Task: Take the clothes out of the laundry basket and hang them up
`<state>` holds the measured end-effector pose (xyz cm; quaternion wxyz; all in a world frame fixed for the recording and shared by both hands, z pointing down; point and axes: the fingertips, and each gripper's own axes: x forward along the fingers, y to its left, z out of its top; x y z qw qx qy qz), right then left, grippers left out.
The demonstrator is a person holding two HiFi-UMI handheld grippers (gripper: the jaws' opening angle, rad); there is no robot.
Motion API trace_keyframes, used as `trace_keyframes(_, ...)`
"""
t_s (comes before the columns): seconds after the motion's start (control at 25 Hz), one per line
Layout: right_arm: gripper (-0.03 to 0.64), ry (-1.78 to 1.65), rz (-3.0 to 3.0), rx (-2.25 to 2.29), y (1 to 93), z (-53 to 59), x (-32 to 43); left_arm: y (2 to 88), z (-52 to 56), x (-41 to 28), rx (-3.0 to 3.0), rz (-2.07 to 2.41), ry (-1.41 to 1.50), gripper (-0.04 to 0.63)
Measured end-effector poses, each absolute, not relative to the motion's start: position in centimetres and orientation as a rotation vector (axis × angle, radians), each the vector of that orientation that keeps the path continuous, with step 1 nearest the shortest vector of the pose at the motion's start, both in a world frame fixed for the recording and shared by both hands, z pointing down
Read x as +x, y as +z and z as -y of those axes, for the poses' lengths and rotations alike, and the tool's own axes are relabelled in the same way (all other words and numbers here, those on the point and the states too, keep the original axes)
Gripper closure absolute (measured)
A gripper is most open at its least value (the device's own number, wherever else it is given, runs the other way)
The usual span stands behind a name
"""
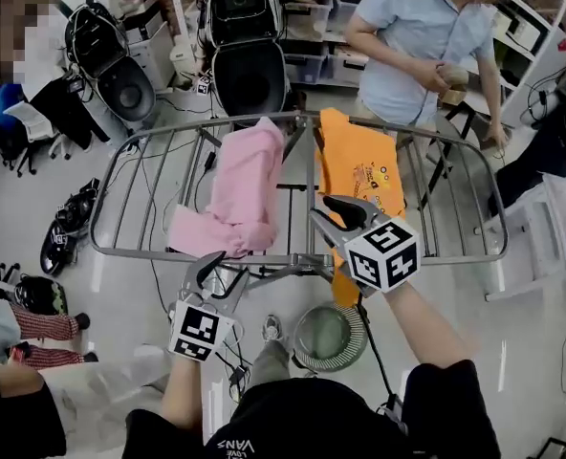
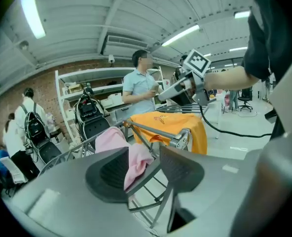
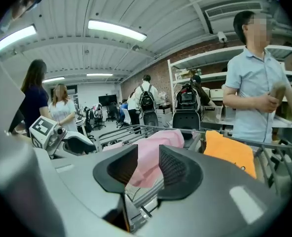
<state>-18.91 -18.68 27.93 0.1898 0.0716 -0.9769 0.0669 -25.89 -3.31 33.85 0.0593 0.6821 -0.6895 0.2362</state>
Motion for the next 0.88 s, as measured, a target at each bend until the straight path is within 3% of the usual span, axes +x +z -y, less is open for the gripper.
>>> trace_keyframes(0.52,0.495,0.217,2.856,0.328,29.7,8.6,-5.8,30.6,-4.2,-16.5,2.042,2.294,0.648,0.426)
trace_keyframes(0.88,0.495,0.238,2.883,0.323,29.8,2.6,-0.7,30.5,-9.5,-11.9,1.974,2.339,0.613,0.426)
